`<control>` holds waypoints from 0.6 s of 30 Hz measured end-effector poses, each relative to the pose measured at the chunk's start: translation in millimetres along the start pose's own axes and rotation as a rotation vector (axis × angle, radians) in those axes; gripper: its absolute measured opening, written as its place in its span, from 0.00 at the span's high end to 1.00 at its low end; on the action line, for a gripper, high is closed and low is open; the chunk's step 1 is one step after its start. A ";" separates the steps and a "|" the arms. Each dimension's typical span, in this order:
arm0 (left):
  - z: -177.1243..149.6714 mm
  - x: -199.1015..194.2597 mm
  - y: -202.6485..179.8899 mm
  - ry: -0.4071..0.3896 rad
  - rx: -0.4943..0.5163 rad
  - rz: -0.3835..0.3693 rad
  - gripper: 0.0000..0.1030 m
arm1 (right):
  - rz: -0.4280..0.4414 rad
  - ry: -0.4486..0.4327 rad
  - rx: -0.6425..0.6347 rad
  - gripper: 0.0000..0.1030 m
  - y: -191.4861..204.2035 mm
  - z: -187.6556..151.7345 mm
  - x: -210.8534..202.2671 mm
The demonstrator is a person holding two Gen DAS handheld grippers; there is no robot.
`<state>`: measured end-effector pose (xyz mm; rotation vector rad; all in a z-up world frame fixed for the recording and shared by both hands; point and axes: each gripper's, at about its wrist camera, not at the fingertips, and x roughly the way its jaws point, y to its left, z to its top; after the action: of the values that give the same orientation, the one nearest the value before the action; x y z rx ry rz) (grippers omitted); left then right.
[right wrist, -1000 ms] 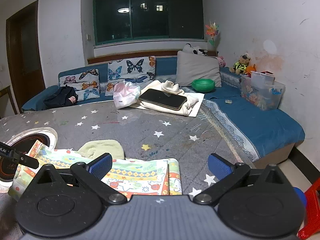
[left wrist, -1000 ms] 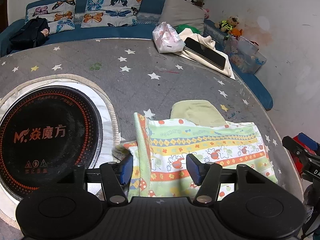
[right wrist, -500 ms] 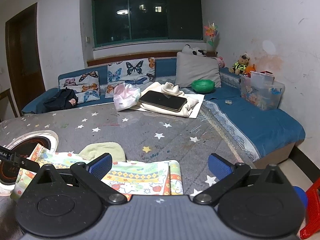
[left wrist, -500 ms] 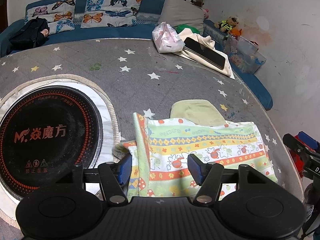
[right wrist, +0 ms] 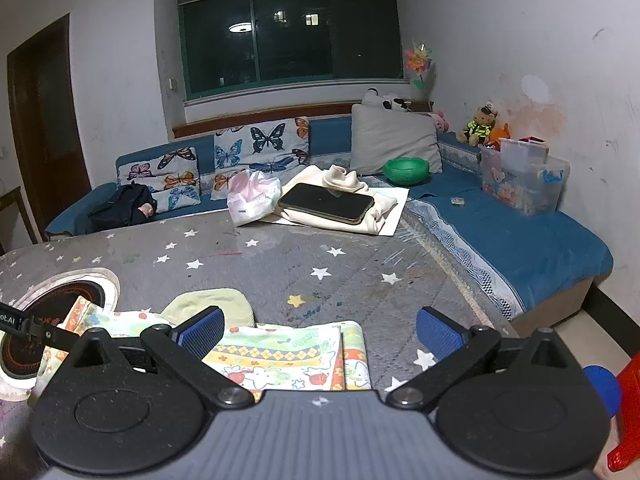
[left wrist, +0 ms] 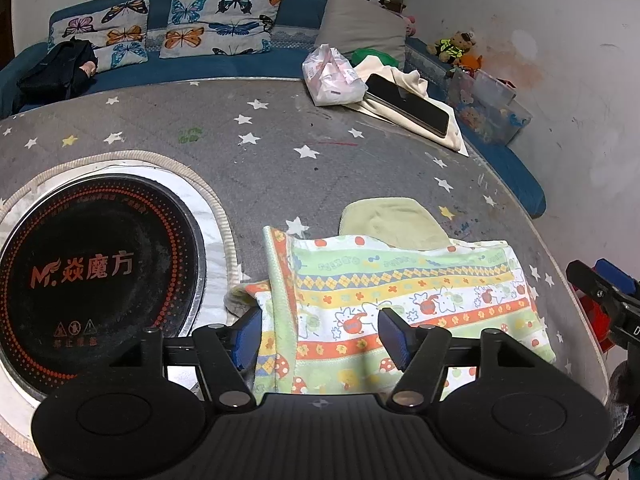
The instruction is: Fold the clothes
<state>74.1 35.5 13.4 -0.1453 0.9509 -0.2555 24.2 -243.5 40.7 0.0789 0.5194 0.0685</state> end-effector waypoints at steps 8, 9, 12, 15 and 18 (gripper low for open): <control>-0.2 -0.8 -2.1 0.001 0.008 0.002 0.34 | -0.009 -0.019 0.022 0.00 -3.2 1.2 -1.9; 0.0 -0.7 -2.3 0.001 0.009 0.002 0.34 | -0.011 -0.024 0.025 0.00 -3.6 1.6 -2.4; 0.1 -0.8 -2.9 0.002 0.011 0.002 0.34 | -0.013 -0.024 0.022 0.00 -3.6 2.8 -2.9; 0.0 -0.9 -3.5 0.002 0.013 0.002 0.33 | -0.022 -0.019 0.004 0.00 -1.4 3.3 -2.9; 0.0 -1.0 -3.7 0.003 0.015 0.002 0.33 | -0.026 -0.019 -0.015 0.00 2.1 3.2 -2.8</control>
<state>72.9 32.2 15.1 -0.1307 0.9516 -0.2610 23.2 -241.9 45.0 0.0585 0.5011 0.0462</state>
